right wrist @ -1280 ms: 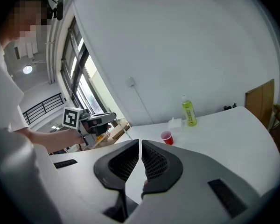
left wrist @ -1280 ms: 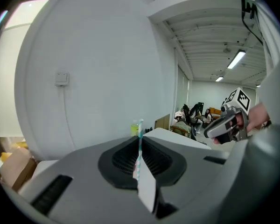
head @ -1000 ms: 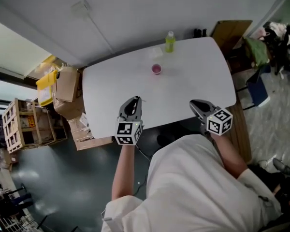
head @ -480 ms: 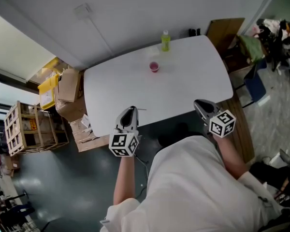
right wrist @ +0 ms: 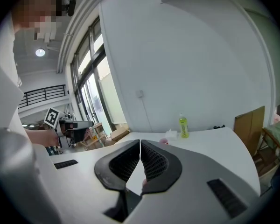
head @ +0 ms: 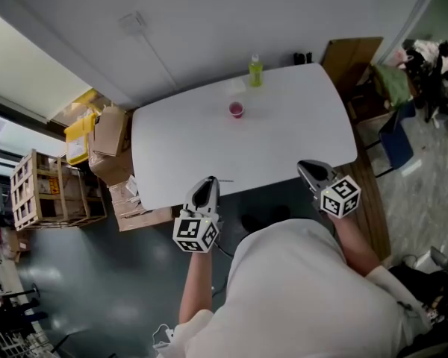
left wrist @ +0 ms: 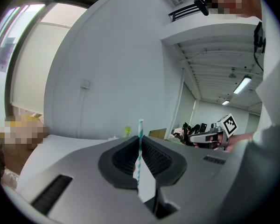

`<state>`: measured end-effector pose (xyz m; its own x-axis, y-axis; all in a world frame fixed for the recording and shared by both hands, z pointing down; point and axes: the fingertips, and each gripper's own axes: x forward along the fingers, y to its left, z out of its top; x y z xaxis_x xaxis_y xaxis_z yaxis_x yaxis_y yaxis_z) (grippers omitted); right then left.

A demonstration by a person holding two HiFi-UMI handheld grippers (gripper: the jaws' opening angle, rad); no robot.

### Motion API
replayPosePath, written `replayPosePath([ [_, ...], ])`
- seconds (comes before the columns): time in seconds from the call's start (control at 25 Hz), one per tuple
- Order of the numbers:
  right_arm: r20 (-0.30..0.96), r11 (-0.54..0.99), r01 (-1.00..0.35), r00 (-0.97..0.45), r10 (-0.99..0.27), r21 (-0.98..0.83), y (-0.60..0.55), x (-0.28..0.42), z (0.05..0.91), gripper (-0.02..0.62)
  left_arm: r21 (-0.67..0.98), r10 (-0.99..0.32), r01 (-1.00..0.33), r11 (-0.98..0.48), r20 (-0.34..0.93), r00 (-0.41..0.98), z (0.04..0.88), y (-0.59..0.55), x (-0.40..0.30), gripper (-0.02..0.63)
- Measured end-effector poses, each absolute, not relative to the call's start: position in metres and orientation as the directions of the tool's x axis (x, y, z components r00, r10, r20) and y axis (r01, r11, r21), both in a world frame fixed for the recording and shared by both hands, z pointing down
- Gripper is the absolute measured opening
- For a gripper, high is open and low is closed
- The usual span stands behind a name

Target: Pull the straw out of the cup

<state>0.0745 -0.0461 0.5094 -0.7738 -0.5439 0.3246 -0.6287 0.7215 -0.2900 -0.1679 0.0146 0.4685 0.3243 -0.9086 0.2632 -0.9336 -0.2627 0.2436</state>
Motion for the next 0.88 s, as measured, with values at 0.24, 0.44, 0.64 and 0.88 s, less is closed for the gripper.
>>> replayPosePath([
  [0.24,0.313,0.750,-0.602,-0.793,-0.523,-0.272,-0.055,0.088,0.506,0.037,0.252,-0.919,-0.936,-0.246,0.247,0.308,0.462,0.020,-0.142,0.021],
  [0.44,0.302,0.761,-0.589,-0.803,-0.513,-0.272,-0.061,0.093,0.505,0.037,0.248,-0.925,-0.939,-0.239,0.235,0.298,0.459,0.020,-0.130,0.021],
  [0.64,0.295,0.762,-0.583,-0.809,-0.509,-0.283,-0.062,0.097,0.505,0.037,0.248,-0.931,-0.942,-0.225,0.229,0.283,0.454,0.023,-0.129,0.021],
  [0.88,0.293,0.764,-0.575,-0.814,-0.501,-0.292,-0.059,0.096,0.504,0.037,0.242,-0.936,-0.947,-0.210,0.230,0.267,0.451,0.029,-0.130,0.021],
])
